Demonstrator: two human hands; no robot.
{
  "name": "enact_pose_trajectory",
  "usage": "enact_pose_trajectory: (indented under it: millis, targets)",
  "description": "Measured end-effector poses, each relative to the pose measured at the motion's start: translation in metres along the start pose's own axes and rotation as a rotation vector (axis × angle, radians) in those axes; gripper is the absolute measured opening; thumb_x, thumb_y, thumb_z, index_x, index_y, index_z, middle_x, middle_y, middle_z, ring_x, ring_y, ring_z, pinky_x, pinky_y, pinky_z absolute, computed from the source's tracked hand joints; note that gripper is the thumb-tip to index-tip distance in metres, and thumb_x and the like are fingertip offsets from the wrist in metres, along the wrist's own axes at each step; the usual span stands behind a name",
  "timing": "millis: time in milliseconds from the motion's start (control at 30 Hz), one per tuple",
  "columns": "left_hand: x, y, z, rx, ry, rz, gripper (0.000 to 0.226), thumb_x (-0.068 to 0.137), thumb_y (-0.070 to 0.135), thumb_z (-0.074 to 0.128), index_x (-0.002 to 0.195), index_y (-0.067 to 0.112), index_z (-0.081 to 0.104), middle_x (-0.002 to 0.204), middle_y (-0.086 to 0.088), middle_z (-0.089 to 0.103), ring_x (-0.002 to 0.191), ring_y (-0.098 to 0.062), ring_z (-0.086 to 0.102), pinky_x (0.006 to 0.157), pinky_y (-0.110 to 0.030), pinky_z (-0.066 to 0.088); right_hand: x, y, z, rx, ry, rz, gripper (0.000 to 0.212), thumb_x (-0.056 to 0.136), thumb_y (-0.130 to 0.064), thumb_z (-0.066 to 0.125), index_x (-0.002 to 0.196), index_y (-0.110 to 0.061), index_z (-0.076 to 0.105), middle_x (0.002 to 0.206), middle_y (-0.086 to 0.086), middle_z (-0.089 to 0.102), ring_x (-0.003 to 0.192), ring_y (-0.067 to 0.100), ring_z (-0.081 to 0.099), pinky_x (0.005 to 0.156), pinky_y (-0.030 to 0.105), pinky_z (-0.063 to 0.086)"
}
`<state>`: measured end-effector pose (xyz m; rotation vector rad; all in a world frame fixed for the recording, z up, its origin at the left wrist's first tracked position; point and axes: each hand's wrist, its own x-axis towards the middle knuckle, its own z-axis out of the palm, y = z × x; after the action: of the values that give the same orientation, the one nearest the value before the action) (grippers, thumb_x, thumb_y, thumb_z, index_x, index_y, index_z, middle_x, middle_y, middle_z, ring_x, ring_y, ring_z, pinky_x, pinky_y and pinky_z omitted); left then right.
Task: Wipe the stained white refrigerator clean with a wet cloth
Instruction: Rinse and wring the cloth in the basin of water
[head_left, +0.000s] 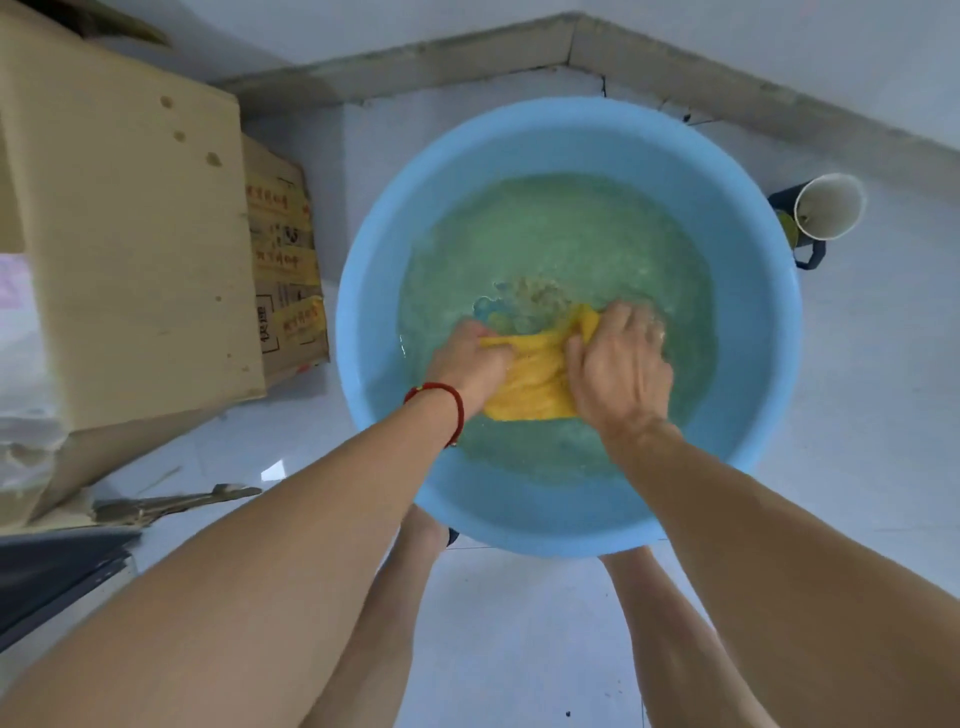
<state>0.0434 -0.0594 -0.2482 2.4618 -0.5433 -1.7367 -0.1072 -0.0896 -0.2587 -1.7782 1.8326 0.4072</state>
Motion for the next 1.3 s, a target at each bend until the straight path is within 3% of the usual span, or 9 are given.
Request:
enact_pose_trajectory:
  millis: [167, 267, 467, 667, 767, 867, 1033, 1167, 1300]
  targets:
    - [0.019, -0.004, 0.034, -0.260, 0.027, -0.222, 0.106, 0.073, 0.091, 0.013, 0.142, 0.019, 0.048, 0.136, -0.013, 0.061, 0.121, -0.037, 0.062, 0.101, -0.057, 0.051, -0.017, -0.030, 0.011, 0.806, -0.019, 0.262, 0.076, 0.082, -0.039, 0.050, 0.154, -0.019, 0.036, 0.142, 0.016, 0.046, 0.130, 0.035, 0.046, 0.113, 0.048, 0.038]
    - [0.035, -0.013, 0.062, -0.485, 0.027, -0.266, 0.098, 0.069, 0.088, 0.028, 0.143, 0.028, 0.047, 0.134, -0.011, 0.064, 0.119, -0.037, 0.063, 0.103, -0.056, 0.049, -0.023, -0.046, 0.007, 1.273, -0.045, 0.499, 0.049, 0.079, -0.042, 0.056, 0.127, -0.047, 0.062, 0.131, -0.005, 0.065, 0.120, 0.020, 0.062, 0.110, 0.045, 0.049]
    - [0.002, 0.019, 0.042, -0.159, 0.023, -0.050, 0.034, 0.104, 0.026, 0.046, 0.104, 0.003, 0.071, 0.105, -0.013, 0.074, 0.098, -0.028, 0.069, 0.087, -0.040, 0.057, -0.009, -0.041, -0.005, 0.829, -0.035, 0.242, 0.038, 0.089, -0.055, 0.066, 0.087, -0.018, 0.069, 0.082, 0.003, 0.071, 0.090, 0.032, 0.065, 0.087, 0.042, 0.055]
    - [-0.016, 0.013, 0.022, 0.005, 0.300, 0.241, 0.022, 0.103, 0.027, 0.050, 0.103, 0.013, 0.066, 0.086, -0.006, 0.065, 0.089, -0.032, 0.063, 0.070, -0.032, 0.043, 0.019, -0.013, -0.010, 0.028, -0.034, -0.060, 0.059, 0.106, -0.058, 0.033, 0.135, -0.010, 0.051, 0.138, 0.027, 0.055, 0.127, 0.047, 0.054, 0.096, 0.056, 0.049]
    - [-0.004, 0.009, 0.020, -0.299, 0.428, -0.037, 0.030, 0.104, 0.037, 0.040, 0.125, 0.024, 0.056, 0.123, -0.009, 0.063, 0.109, -0.031, 0.060, 0.091, -0.033, 0.047, 0.013, -0.011, 0.001, -0.029, 0.058, 0.052, 0.060, 0.105, -0.053, 0.031, 0.142, -0.008, 0.043, 0.150, 0.024, 0.039, 0.138, 0.042, 0.036, 0.111, 0.063, 0.036]
    - [0.010, 0.012, 0.029, -0.513, 0.193, -0.293, 0.051, 0.103, 0.054, 0.023, 0.144, 0.030, 0.041, 0.139, -0.014, 0.053, 0.123, -0.038, 0.054, 0.100, -0.059, 0.049, -0.003, -0.025, 0.018, 0.280, 0.005, 0.145, 0.065, 0.104, -0.043, 0.034, 0.159, -0.009, 0.027, 0.156, 0.024, 0.030, 0.142, 0.044, 0.031, 0.123, 0.058, 0.018]
    - [0.016, 0.015, 0.040, -0.602, -0.041, -0.226, 0.050, 0.090, 0.062, 0.042, 0.122, 0.029, 0.061, 0.123, -0.011, 0.068, 0.110, -0.035, 0.067, 0.089, -0.060, 0.057, -0.013, -0.051, -0.004, 1.137, -0.101, 0.342, 0.051, 0.091, -0.037, 0.046, 0.140, -0.029, 0.060, 0.137, 0.001, 0.063, 0.127, 0.022, 0.057, 0.116, 0.040, 0.042]
    - [0.013, 0.023, 0.035, -0.369, 0.013, -0.021, 0.039, 0.094, 0.039, 0.047, 0.108, 0.012, 0.070, 0.111, -0.015, 0.073, 0.101, -0.031, 0.069, 0.095, -0.051, 0.056, 0.000, -0.054, -0.014, 0.883, -0.058, 0.199, 0.037, 0.088, -0.054, 0.062, 0.106, -0.023, 0.070, 0.096, 0.002, 0.073, 0.098, 0.027, 0.066, 0.093, 0.039, 0.054]
    - [-0.005, 0.015, 0.032, -0.173, 0.223, 0.110, 0.034, 0.105, 0.034, 0.040, 0.078, 0.017, 0.054, 0.087, -0.014, 0.068, 0.089, -0.039, 0.069, 0.075, -0.053, 0.060, 0.029, -0.043, -0.021, 0.356, -0.123, 0.000, 0.053, 0.102, -0.059, 0.047, 0.115, -0.010, 0.065, 0.113, 0.025, 0.069, 0.109, 0.046, 0.062, 0.091, 0.045, 0.049]
